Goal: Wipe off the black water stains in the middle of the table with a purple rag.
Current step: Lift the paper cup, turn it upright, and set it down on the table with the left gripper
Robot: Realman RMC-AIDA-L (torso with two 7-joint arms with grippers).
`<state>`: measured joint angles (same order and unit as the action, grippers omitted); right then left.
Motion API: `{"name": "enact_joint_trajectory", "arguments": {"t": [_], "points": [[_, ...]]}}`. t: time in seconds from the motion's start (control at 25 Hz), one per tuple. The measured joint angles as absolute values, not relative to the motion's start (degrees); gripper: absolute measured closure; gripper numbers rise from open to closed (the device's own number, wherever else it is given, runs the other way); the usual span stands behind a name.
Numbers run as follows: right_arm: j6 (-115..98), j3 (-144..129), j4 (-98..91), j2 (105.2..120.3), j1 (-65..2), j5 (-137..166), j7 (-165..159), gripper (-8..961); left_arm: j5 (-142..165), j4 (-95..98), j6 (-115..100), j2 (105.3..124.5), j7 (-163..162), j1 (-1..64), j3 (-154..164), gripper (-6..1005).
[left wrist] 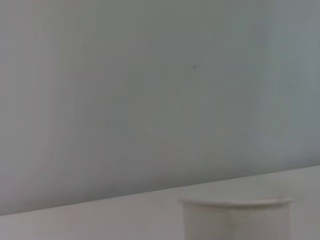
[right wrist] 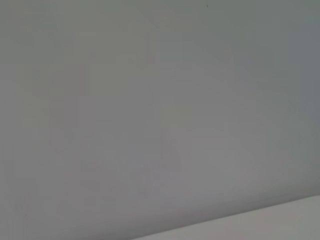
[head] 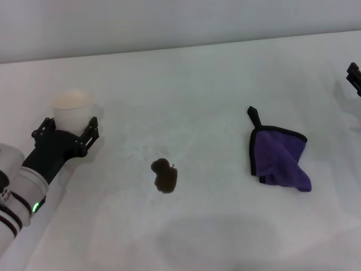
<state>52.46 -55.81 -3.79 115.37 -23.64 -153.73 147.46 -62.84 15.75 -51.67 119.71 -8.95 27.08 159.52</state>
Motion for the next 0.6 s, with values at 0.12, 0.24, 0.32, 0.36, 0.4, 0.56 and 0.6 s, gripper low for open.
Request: {"name": "enact_joint_trajectory", "arguments": {"t": [0.12, 0.24, 0.32, 0.36, 0.4, 0.56, 0.6], "points": [[52.46, -55.81, -3.80, 115.39, -23.72, -153.72, 147.63, 144, -62.99, 15.64, -51.67, 119.68, -8.96, 26.79, 159.36, 268], [52.46, -55.81, -3.79, 115.40, -23.75, -153.72, 147.54, 144, -63.02, 15.61, -51.67, 119.66, -8.96, 26.53, 159.49, 268], [52.46, -55.81, -3.84, 115.40, -23.75, -153.72, 147.43, 144, -63.02, 15.61, -51.64, 119.66, -8.97, 26.40, 159.60, 268], [52.46, -55.81, -3.89, 115.40, -23.75, -153.72, 147.42, 144, -63.02, 15.61, -51.62, 119.68, -8.96, 26.35, 159.62, 268], [52.46, -55.81, -3.92, 115.40, -23.75, -153.72, 147.42, 144, -63.01, 15.65, -51.60, 119.70, -8.96, 26.25, 159.62, 268], [52.47, -55.81, -3.95, 115.40, -23.74, -153.72, 147.40, 145, -63.00, 15.96, -51.61, 119.71, -8.96, 25.56, 159.61, 268], [52.50, -55.81, -3.95, 115.40, -23.75, -153.72, 147.40, 145, -63.01, 15.97, -51.60, 119.71, -8.97, 25.40, 159.61, 268]]}}
